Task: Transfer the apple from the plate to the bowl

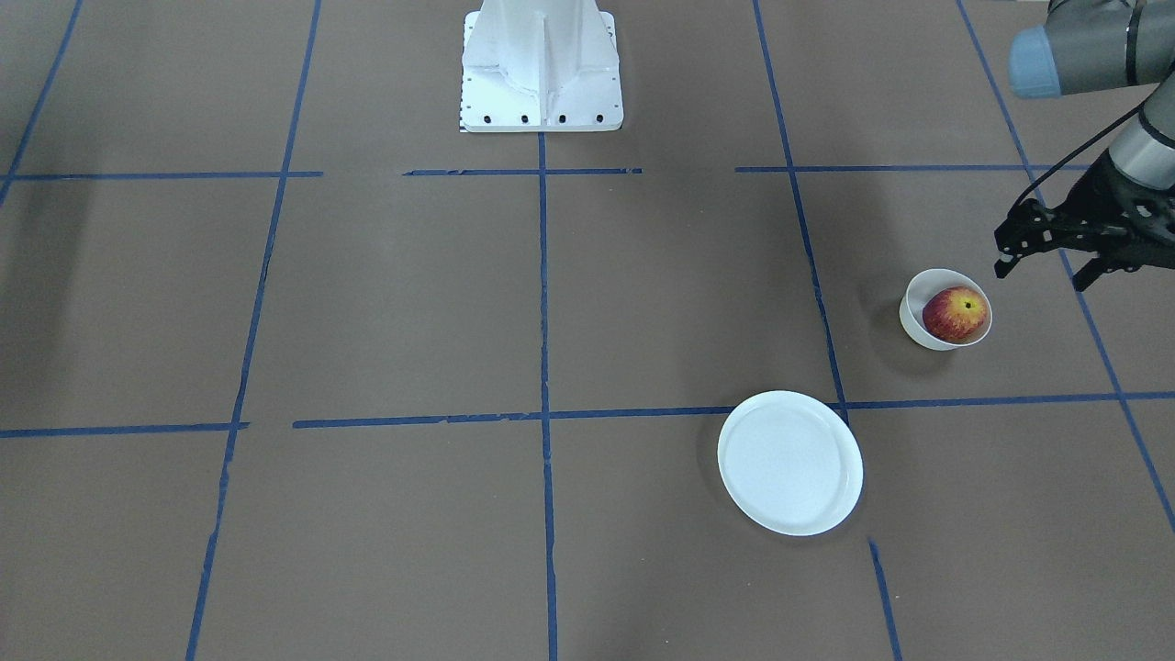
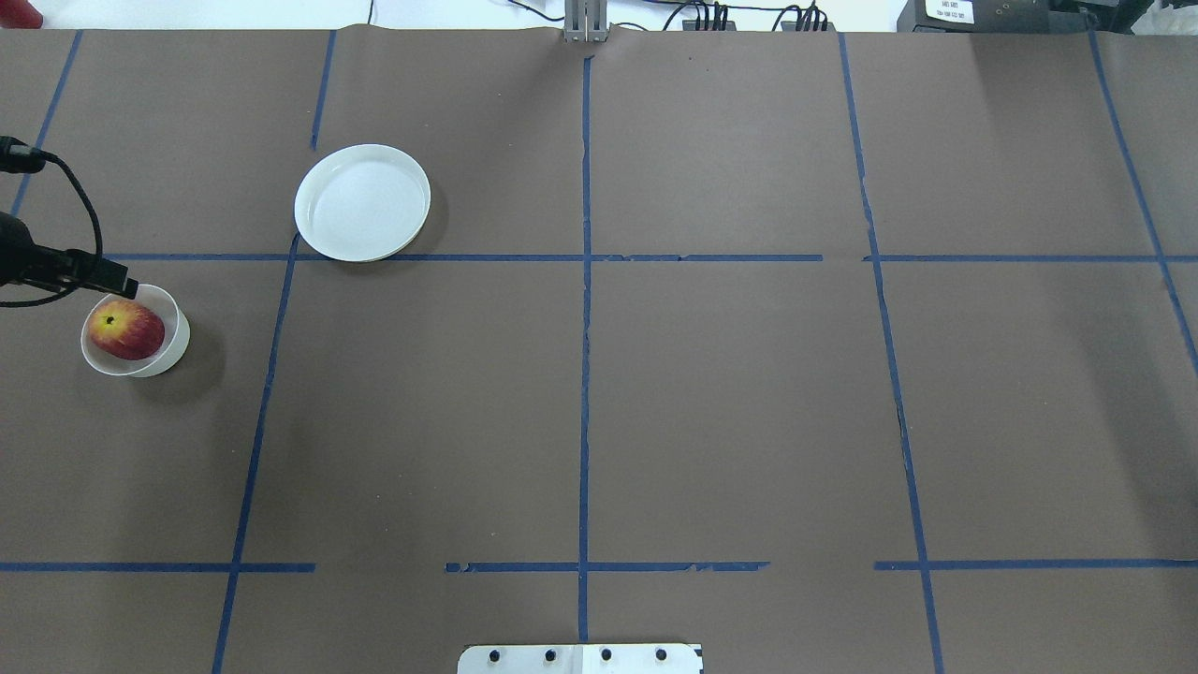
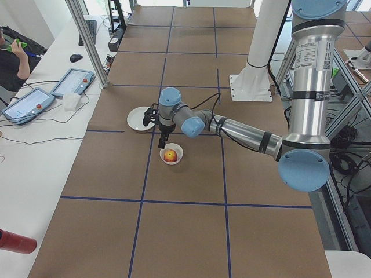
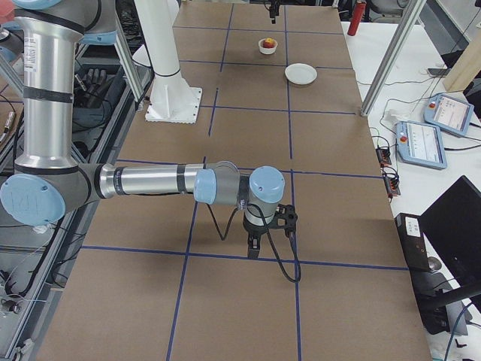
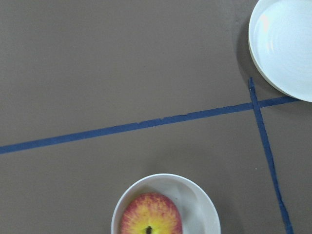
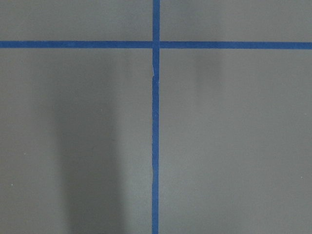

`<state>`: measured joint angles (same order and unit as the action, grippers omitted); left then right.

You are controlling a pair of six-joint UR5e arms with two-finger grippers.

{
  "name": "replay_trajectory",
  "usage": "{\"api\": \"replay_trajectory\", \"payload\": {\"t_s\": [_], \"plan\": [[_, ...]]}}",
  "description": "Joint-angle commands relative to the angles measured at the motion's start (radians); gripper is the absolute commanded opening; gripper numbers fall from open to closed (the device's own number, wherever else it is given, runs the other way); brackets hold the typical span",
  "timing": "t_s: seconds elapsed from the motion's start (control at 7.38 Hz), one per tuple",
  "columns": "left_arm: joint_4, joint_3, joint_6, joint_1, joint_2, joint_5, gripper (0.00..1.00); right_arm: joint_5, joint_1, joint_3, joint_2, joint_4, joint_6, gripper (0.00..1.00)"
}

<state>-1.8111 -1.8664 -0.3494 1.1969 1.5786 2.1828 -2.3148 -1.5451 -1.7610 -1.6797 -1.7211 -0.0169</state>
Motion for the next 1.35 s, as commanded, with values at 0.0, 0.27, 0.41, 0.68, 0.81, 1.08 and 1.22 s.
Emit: {"api": "replay_trajectory", "payload": {"t_s": [0.0, 0.27, 0.41, 0.68, 0.81, 1.08, 1.22], "plan": [[0.167, 0.004, 0.218, 0.131, 0.006, 0.000, 1.00, 0.000, 0.000, 0.000, 0.000, 0.000, 0.002, 1.00], [0.245, 0.044, 0.227, 0.280, -0.021, 0.094, 1.00, 0.000, 0.000, 0.000, 0.000, 0.000, 0.000, 1.00], [0.257, 0.071, 0.227, 0.326, -0.049, 0.142, 1.00, 0.000, 0.000, 0.000, 0.000, 0.000, 0.000, 1.00], [0.260, 0.081, 0.339, 0.343, -0.119, 0.163, 1.00, 0.000, 0.000, 0.000, 0.000, 0.000, 0.000, 1.00], [0.260, 0.090, 0.364, 0.346, -0.144, 0.201, 1.00, 0.000, 0.000, 0.000, 0.000, 0.000, 0.000, 1.00], [0.254, 0.157, 0.365, 0.406, -0.149, 0.210, 1.00, 0.000, 0.000, 0.000, 0.000, 0.000, 0.000, 1.00], [0.253, 0.170, 0.366, 0.421, -0.147, 0.210, 1.00, 0.000, 0.000, 0.000, 0.000, 0.000, 0.002, 1.00]]}}
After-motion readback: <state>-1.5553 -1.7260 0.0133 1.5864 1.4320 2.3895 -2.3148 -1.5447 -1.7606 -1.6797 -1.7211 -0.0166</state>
